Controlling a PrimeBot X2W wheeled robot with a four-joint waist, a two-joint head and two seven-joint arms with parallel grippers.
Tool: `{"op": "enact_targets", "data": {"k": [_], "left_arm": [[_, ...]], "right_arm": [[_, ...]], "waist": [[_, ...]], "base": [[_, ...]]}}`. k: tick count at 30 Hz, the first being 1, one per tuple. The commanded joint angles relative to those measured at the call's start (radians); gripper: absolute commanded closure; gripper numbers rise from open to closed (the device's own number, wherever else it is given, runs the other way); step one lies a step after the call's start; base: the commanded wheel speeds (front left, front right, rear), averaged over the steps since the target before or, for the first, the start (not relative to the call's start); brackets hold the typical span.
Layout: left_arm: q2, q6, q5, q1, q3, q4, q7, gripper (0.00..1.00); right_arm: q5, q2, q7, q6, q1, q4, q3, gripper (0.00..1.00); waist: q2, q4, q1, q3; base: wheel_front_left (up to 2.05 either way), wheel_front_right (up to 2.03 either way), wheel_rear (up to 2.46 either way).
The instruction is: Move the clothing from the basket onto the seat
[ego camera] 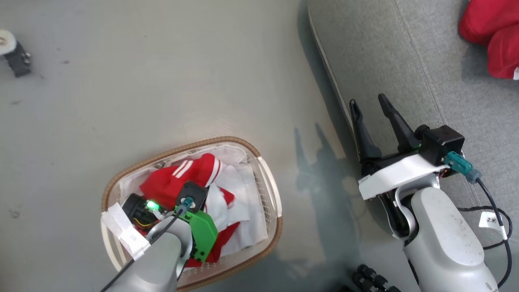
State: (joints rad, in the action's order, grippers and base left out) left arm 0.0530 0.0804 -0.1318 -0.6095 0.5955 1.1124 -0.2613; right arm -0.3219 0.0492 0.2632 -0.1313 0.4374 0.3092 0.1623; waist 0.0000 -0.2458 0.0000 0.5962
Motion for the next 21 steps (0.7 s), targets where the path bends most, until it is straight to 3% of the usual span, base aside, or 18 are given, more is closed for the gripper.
{"op": "enact_targets", "data": {"k": [1, 10, 21], "left_arm": [[0.0, -0.001, -0.014, 0.036, -0.002, -0.037, -0.004, 1.0], [-0.002, 0.016, -0.03, 0.148, -0.026, -0.298, -0.005, 1.0], [-0.002, 0.024, -0.044, 0.255, -0.123, -0.563, -0.005, 1.0]], "right_arm": [[0.012, 0.004, 0.002, 0.001, -0.022, 0.009, -0.007, 0.0], [0.026, 0.004, 0.002, 0.001, -0.073, 0.04, -0.009, 0.0], [0.043, 0.004, 0.002, 0.001, -0.138, 0.066, 0.008, 0.0]], "waist": [[0.0, 0.078, 0.0, -0.105], [0.0, 0.147, 0.0, -0.216], [0.0, 0.176, 0.0, -0.34]], "base": [[0.0, 0.0, 0.0], [0.0, 0.0, 0.0], [0.0, 0.0, 0.0]]}}
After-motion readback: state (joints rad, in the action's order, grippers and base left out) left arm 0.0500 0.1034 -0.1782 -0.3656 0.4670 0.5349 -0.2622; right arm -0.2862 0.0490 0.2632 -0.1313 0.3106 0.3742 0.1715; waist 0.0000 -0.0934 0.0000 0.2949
